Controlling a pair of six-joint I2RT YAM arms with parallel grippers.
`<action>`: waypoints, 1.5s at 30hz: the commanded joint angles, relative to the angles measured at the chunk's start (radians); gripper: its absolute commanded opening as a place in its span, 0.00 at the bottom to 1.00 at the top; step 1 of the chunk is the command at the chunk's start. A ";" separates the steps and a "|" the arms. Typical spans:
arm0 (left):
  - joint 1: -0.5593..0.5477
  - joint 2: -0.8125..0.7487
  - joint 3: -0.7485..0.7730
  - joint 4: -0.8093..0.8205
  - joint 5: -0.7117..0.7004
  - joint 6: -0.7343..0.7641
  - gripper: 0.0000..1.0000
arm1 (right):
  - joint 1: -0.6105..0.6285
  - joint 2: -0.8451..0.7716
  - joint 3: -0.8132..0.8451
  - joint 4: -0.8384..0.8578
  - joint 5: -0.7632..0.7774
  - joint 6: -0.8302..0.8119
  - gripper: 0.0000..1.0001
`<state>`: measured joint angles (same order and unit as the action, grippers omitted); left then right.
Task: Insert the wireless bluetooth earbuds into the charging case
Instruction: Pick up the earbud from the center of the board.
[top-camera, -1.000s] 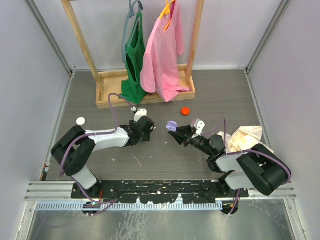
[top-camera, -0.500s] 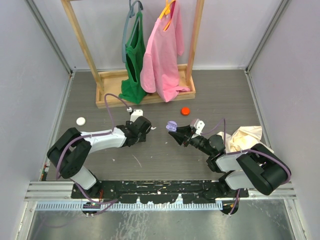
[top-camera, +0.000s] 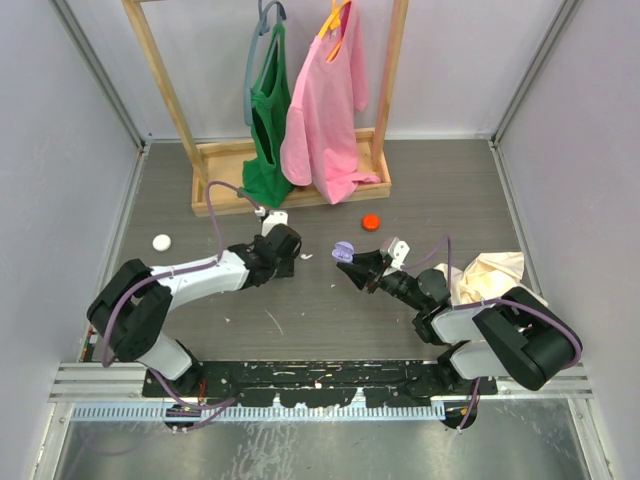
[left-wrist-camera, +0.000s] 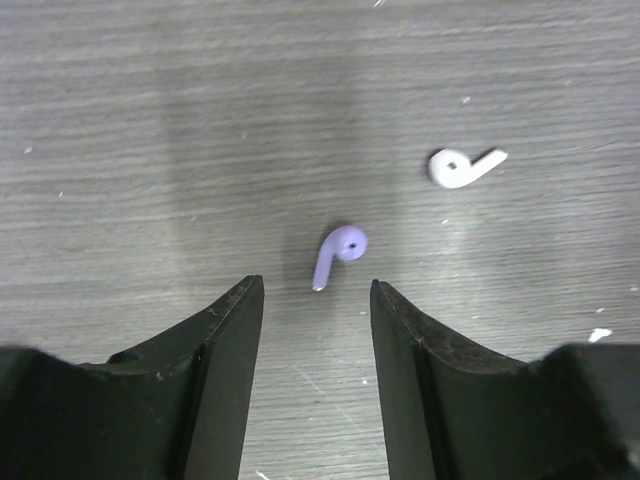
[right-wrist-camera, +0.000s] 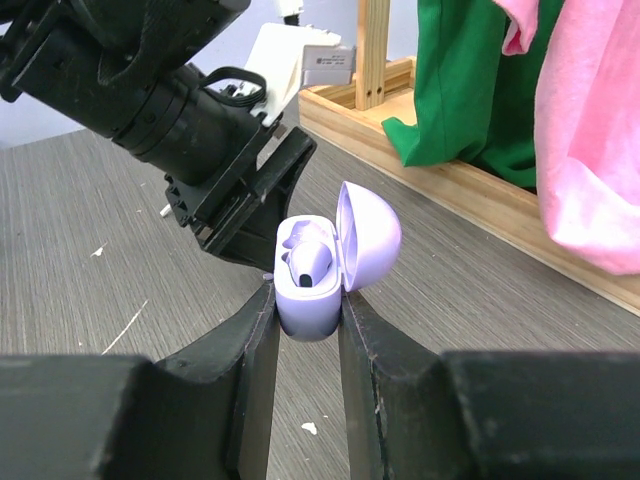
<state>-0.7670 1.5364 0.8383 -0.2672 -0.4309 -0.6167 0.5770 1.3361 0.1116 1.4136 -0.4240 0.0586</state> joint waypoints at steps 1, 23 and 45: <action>0.013 0.038 0.087 -0.015 0.026 0.031 0.47 | 0.006 0.005 0.031 0.056 -0.002 -0.004 0.01; 0.073 0.193 0.277 -0.191 0.169 0.138 0.32 | 0.006 0.011 0.036 0.050 -0.007 -0.002 0.01; 0.100 0.291 0.370 -0.299 0.245 0.168 0.33 | 0.006 0.017 0.044 0.035 -0.013 -0.002 0.01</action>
<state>-0.6781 1.8130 1.1641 -0.5320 -0.2008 -0.4717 0.5770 1.3491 0.1219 1.4044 -0.4294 0.0586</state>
